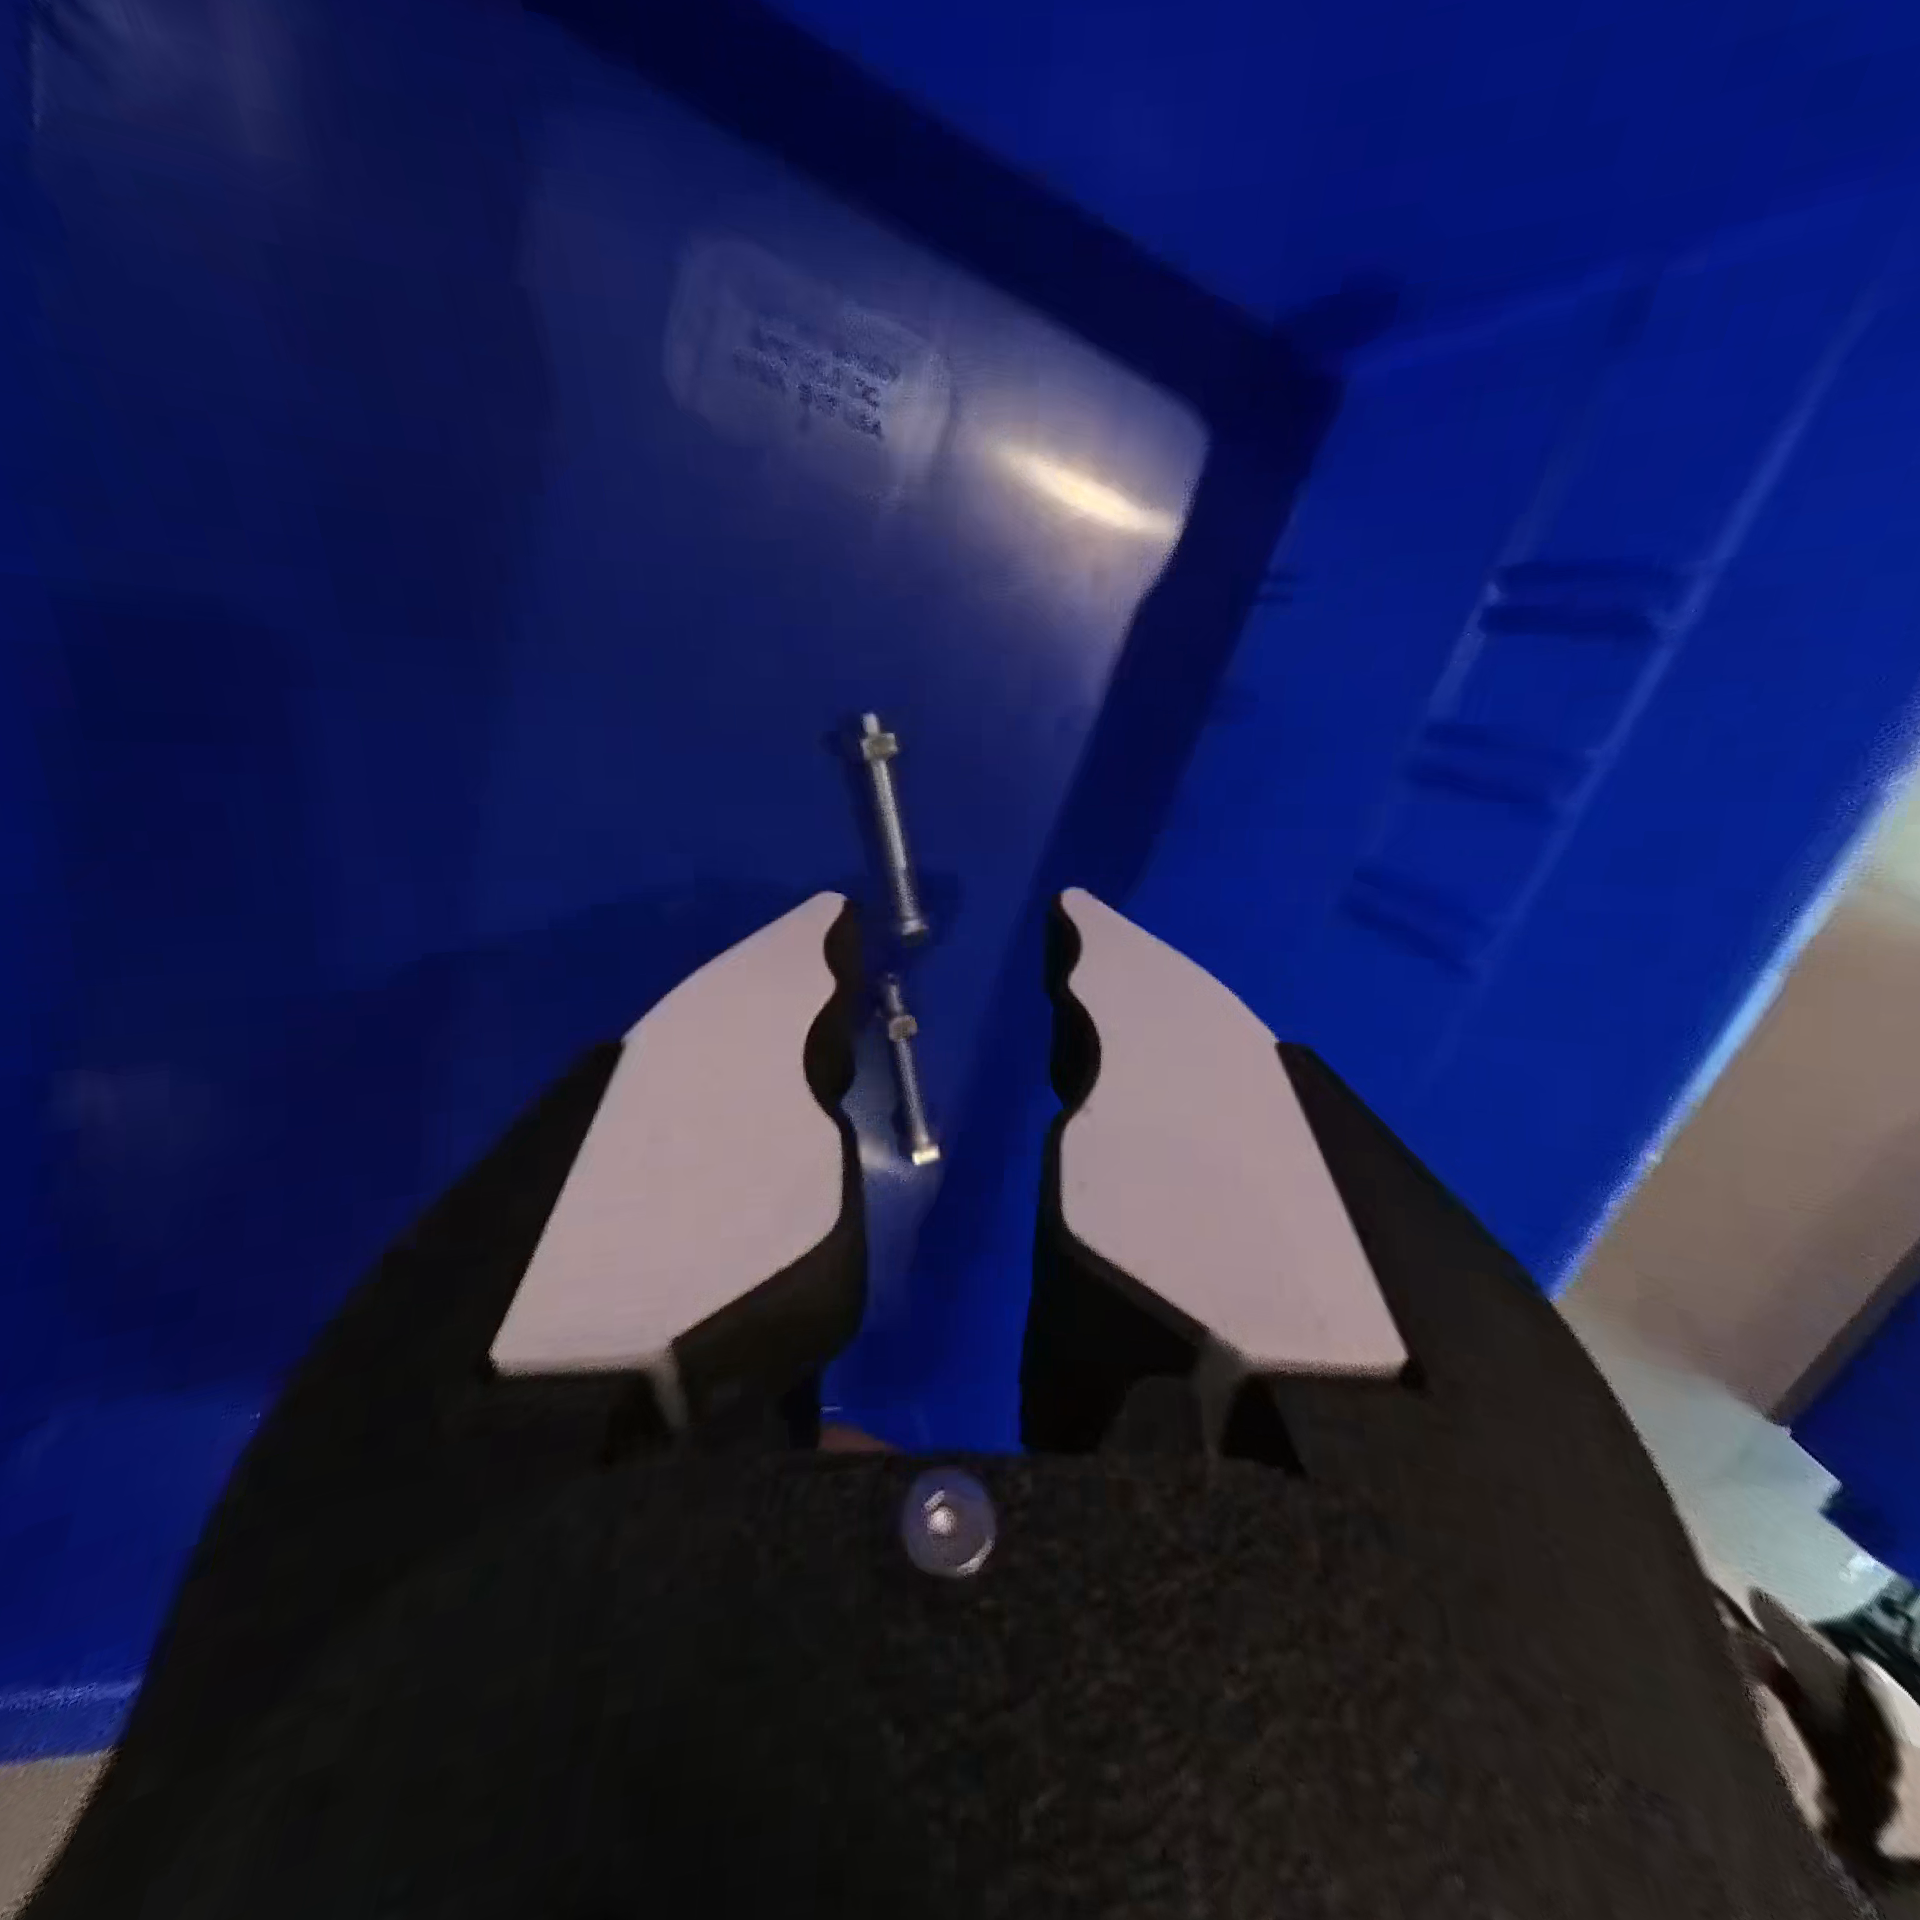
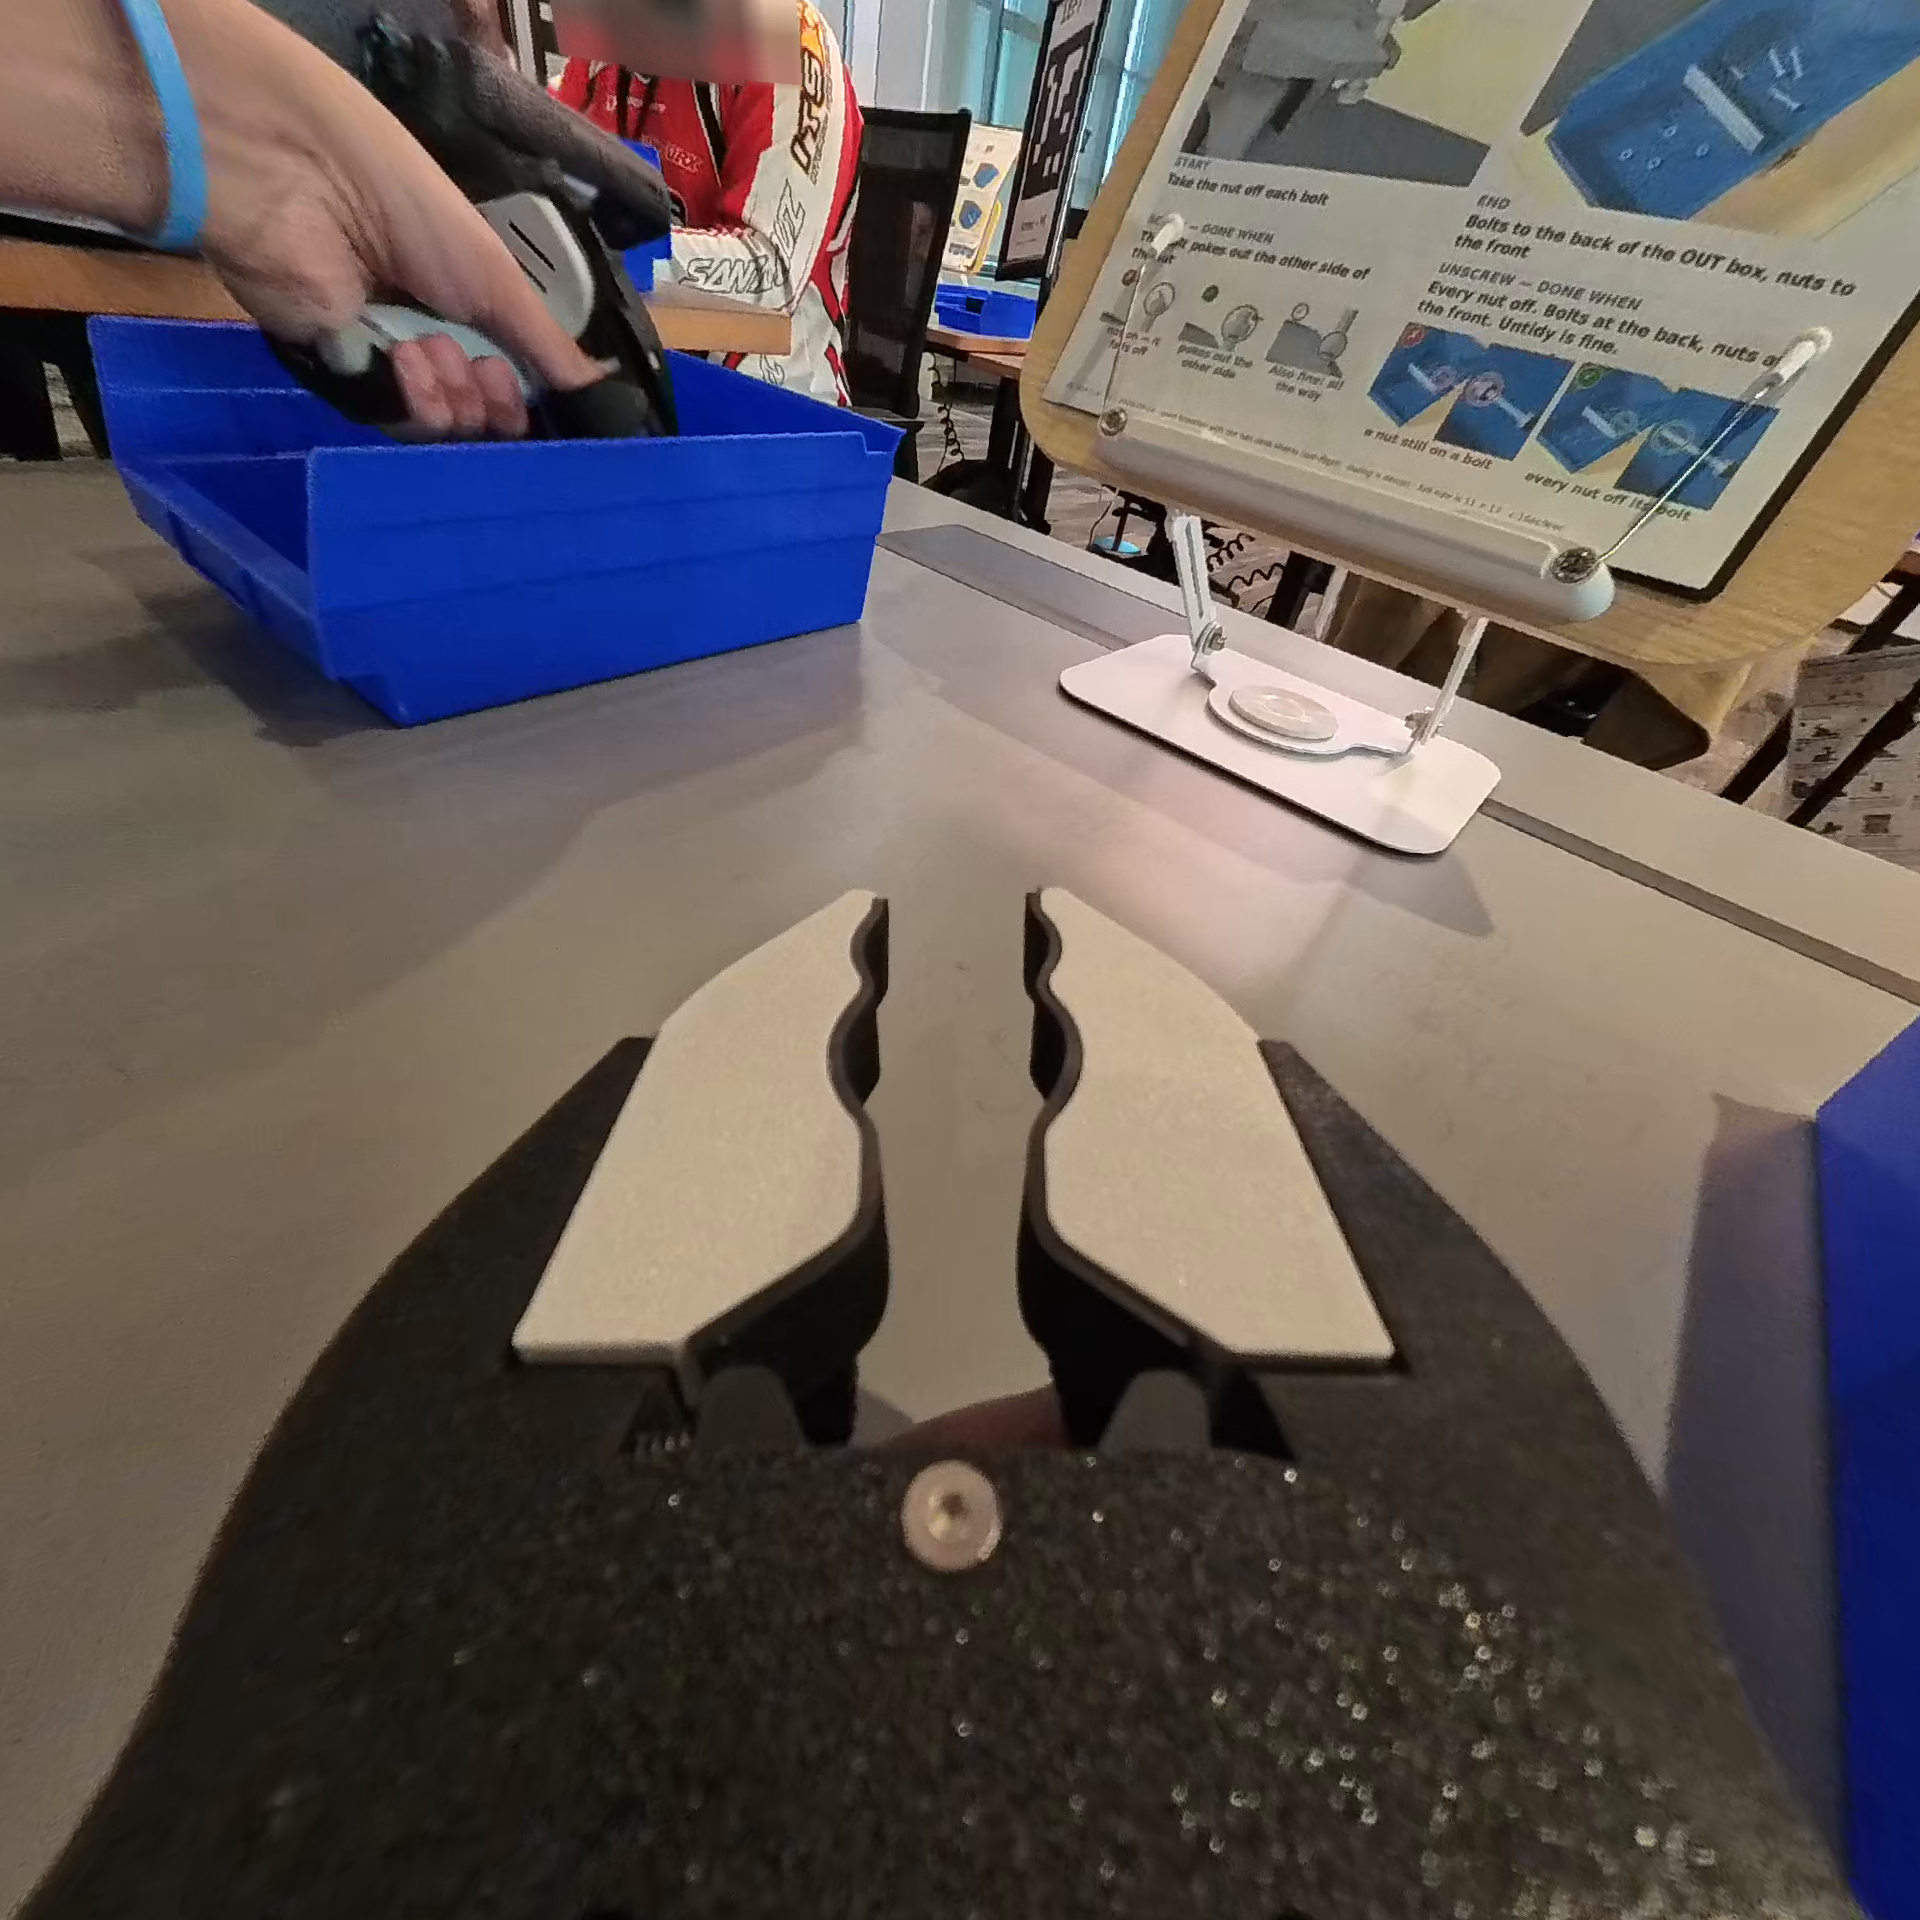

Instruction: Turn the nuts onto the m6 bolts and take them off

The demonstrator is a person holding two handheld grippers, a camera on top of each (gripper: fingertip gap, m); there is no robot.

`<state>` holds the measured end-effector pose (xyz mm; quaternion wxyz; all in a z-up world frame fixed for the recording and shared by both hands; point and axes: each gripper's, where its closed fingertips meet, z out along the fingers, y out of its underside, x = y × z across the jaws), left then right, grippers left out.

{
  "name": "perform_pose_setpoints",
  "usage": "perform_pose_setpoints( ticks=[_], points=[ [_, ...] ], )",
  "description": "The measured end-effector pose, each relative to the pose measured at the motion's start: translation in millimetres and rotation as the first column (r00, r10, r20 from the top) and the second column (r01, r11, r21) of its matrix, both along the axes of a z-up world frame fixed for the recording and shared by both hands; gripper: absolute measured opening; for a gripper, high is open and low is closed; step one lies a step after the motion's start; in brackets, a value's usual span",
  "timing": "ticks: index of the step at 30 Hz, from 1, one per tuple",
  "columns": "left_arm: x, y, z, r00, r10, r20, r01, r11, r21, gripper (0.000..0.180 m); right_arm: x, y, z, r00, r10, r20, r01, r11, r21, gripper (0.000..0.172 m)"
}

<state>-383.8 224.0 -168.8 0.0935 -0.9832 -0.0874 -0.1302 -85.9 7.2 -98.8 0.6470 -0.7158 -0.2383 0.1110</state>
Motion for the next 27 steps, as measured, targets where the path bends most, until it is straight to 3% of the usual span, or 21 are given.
perform_pose_setpoints(
  ticks=[7,9,10,15,19,21,23,26,27],
  points=[
    [-10,5,-18,0.996,0.012,-0.089,-0.014,1.000,-0.025,0.029,4,-1,0,1.000,-0.002,-0.017,0.002,1.000,-0.009,0.024],
    [-12,3,-20,0.993,-0.006,-0.121,0.002,1.000,-0.031,0.006,3,-1,0,1.000,0.000,-0.017,-0.001,1.000,-0.009,0.023],
    [-12,3,-21,0.992,-0.016,-0.126,0.012,0.999,-0.029,0.005,3,-1,0,1.000,0.002,-0.017,-0.002,1.000,-0.010,0.023],
    [-11,-10,-21,0.970,-0.177,-0.167,0.168,0.984,-0.065,0.005,1,-1,-1,1.000,0.010,-0.005,-0.010,1.000,-0.012,0.021],
    [-21,-5,-8,0.911,-0.319,-0.263,0.336,0.942,0.022,0.005,0,-2,0,1.000,0.013,0.000,-0.013,1.000,-0.004,0.021],
    [-14,-6,12,0.871,-0.416,-0.261,0.450,0.889,0.088,0.005,0,-3,1,1.000,0.021,-0.013,-0.021,1.000,-0.003,0.021],
    [3,-13,40,0.799,-0.540,-0.264,0.592,0.783,0.189,0.005,0,-4,2,0.999,0.033,-0.031,-0.033,0.999,-0.004,0.021],
    [33,-40,87,0.670,-0.684,-0.288,0.739,0.583,0.336,0.005,-2,-5,3,0.997,0.058,-0.057,-0.059,0.998,-0.012,0.021],
    [50,-56,102,0.614,-0.738,-0.280,0.773,0.491,0.402,0.005,-5,-6,4,0.995,0.078,-0.069,-0.079,0.997,-0.014,0.022]
  ],
)
